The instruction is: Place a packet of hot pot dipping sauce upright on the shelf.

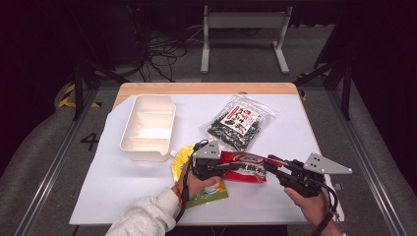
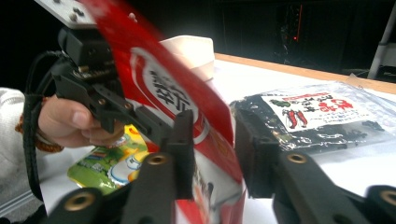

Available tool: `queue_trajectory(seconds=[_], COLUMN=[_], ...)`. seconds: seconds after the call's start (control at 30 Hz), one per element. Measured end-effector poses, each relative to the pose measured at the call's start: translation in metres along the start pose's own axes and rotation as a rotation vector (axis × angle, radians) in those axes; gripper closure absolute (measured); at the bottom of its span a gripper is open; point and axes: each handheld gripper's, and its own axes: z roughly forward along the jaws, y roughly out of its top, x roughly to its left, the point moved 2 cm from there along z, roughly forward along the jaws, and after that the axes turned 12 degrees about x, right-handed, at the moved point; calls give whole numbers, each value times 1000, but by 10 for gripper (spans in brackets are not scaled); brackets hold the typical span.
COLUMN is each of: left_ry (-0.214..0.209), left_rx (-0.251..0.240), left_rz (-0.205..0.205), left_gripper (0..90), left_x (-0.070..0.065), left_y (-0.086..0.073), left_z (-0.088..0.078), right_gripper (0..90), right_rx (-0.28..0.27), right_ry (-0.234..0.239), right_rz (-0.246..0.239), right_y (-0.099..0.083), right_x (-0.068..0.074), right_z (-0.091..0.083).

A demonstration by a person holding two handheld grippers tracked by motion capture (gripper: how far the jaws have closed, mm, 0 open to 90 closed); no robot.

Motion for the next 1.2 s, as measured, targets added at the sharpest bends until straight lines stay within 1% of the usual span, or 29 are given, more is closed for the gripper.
queue_trajectory(seconds=[0.03,0.07,0.1,0.13,0.17,0.2,0.27,0.33,0.4,0.53,0.57,0.63,0.67,0.7,0.73,0.8,0.83,0.87,0.9,0.97,1.1,1.13,1.2], left_ry=[1,8,5,5,3,13,26,47,68,104,104,124,129,140,149,173,177,177,202,218,281,289,317], left_rx=[-4,-15,-26,-26,-44,-56,-76,-104,-117,-119,-119,-118,-123,-128,-130,-130,-134,-134,-142,-160,-196,-206,-216], left_rz=[2,2,-1,-1,-3,-3,-3,-8,-4,4,4,-4,-9,-3,-4,9,6,6,9,1,-13,-20,-24], left_gripper=[900,900,900,900,900,900,900,900,900,900,900,900,900,900,900,900,900,900,900,900,900,900,900], left_x=[0,1,2,2,3,3,6,8,10,14,14,19,20,22,22,25,26,26,29,33,39,41,45], left_y=[1,2,2,2,4,5,8,11,13,11,11,6,5,4,4,3,2,2,2,0,-3,-4,-7], left_z=[-2,-4,-7,-7,-12,-15,-24,-37,-47,-61,-61,-71,-74,-80,-84,-93,-97,-97,-105,-117,-146,-152,-164], right_gripper=[597,586,556,556,514,472,409,400,392,378,378,367,365,363,360,353,350,350,347,345,341,340,339], right_rx=[0,0,-1,-1,3,11,13,37,57,102,102,129,147,158,161,167,171,171,172,178,184,186,192], right_ry=[-6,-4,3,3,-5,-26,-16,-33,-43,-70,-70,-68,-68,-74,-73,-72,-72,-72,-71,-70,-67,-67,-62], right_rz=[4,17,24,24,13,-5,7,13,33,50,50,62,55,46,41,36,34,34,37,35,39,43,49], right_y=[0,-1,-1,-1,-1,-2,-4,-9,-16,-26,-26,-31,-33,-34,-34,-35,-35,-35,-36,-37,-38,-39,-40], right_x=[-1,-2,-3,-3,-3,-3,-5,-8,-13,-19,-19,-20,-20,-19,-19,-18,-18,-18,-18,-18,-18,-18,-18], right_z=[-1,-2,-4,-4,-4,-6,-7,-7,-6,0,0,5,7,8,9,10,10,10,11,12,13,13,14])
